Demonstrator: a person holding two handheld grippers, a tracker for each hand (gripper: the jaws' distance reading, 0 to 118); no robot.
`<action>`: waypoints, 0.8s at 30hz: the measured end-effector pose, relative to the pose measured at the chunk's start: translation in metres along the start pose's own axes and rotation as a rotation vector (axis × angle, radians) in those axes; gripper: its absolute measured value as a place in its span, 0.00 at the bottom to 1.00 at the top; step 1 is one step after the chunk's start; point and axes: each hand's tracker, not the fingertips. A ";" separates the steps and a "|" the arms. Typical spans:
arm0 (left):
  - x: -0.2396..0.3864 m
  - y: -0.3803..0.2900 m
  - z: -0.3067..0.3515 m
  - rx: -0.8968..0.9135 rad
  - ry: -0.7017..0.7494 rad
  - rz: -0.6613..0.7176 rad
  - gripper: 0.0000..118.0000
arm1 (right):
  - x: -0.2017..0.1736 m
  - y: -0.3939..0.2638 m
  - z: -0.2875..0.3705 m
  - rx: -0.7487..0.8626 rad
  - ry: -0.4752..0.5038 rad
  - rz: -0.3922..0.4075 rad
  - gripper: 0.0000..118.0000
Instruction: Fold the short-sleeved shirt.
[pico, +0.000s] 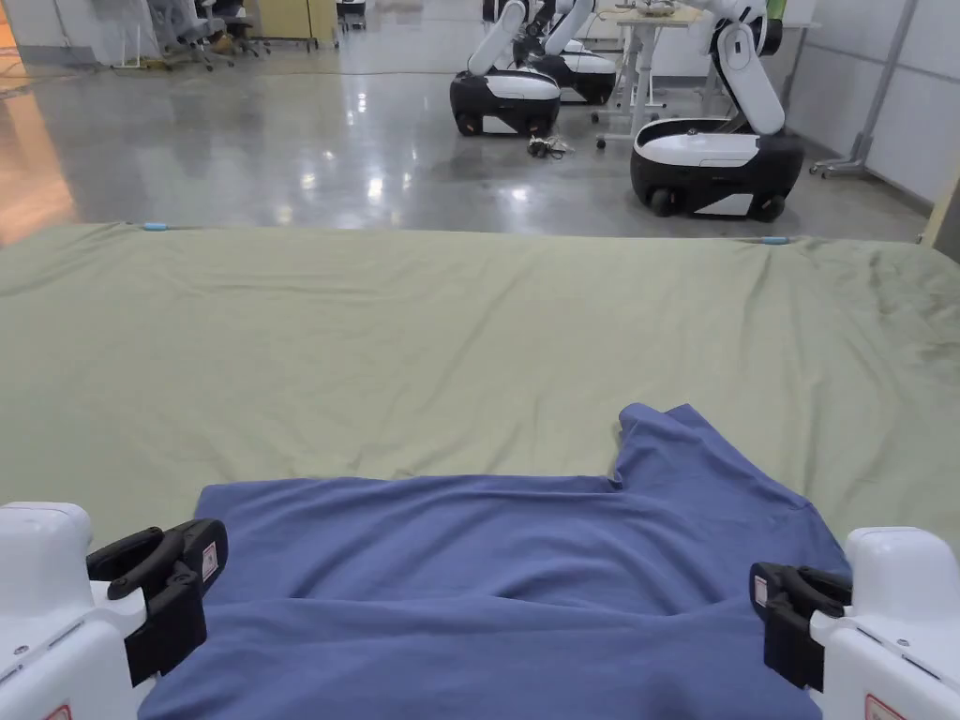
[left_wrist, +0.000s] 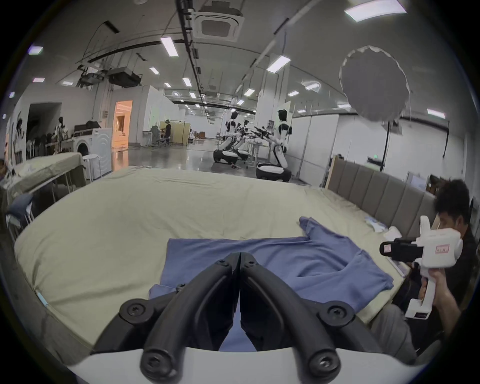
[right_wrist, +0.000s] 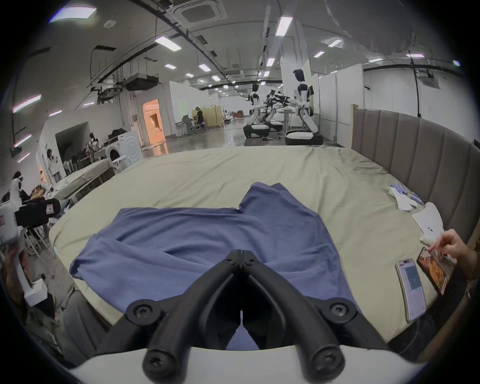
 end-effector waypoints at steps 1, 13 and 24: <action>-0.001 -0.001 0.000 -0.002 -0.006 -0.005 0.02 | -0.001 -0.001 -0.002 0.003 0.000 -0.001 0.00; -0.007 0.004 -0.010 -0.075 -0.023 -0.058 0.02 | -0.001 -0.017 -0.012 -0.031 0.074 -0.028 0.00; -0.060 0.024 -0.096 -0.246 -0.057 0.096 0.53 | 0.002 -0.022 -0.006 -0.041 0.081 -0.028 0.00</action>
